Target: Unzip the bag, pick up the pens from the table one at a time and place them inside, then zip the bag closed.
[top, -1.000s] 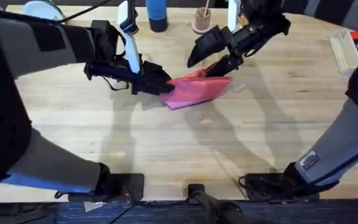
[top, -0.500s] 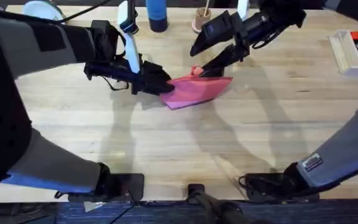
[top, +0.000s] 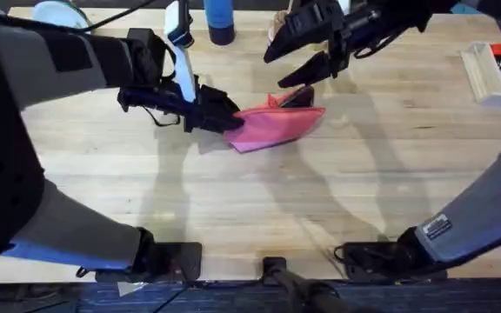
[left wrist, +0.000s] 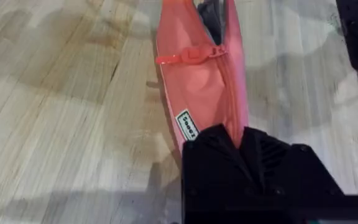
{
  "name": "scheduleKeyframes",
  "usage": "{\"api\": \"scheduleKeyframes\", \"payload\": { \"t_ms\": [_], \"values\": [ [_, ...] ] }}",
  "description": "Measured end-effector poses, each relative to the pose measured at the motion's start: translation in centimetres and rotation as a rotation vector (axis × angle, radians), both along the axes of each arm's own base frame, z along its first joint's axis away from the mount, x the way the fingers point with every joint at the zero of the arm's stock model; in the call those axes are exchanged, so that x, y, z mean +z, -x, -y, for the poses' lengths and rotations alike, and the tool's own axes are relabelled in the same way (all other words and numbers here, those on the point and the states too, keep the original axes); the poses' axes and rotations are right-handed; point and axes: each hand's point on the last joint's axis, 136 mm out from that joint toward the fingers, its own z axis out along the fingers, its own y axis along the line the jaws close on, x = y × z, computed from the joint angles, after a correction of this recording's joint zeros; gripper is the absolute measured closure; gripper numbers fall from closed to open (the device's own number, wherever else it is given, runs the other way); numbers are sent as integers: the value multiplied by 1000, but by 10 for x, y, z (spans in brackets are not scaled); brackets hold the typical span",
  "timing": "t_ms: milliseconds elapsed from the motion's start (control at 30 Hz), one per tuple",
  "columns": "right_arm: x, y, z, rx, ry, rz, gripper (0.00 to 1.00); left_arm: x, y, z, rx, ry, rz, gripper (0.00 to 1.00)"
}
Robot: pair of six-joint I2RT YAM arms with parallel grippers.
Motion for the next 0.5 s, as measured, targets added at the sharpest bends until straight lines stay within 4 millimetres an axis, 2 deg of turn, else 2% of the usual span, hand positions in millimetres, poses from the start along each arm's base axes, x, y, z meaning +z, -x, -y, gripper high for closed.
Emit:
{"api": "scheduleKeyframes", "payload": {
  "t_ms": [133,267,500],
  "values": [
    [1,-4,1,1,37,32,5,0,0,0,0,0,0,959],
    [0,-17,7,5,183,137,5,0,0,0,0,0,0,958],
    [11,-41,11,2,422,342,4,0,0,0,0,0,0,958]
  ]
}}
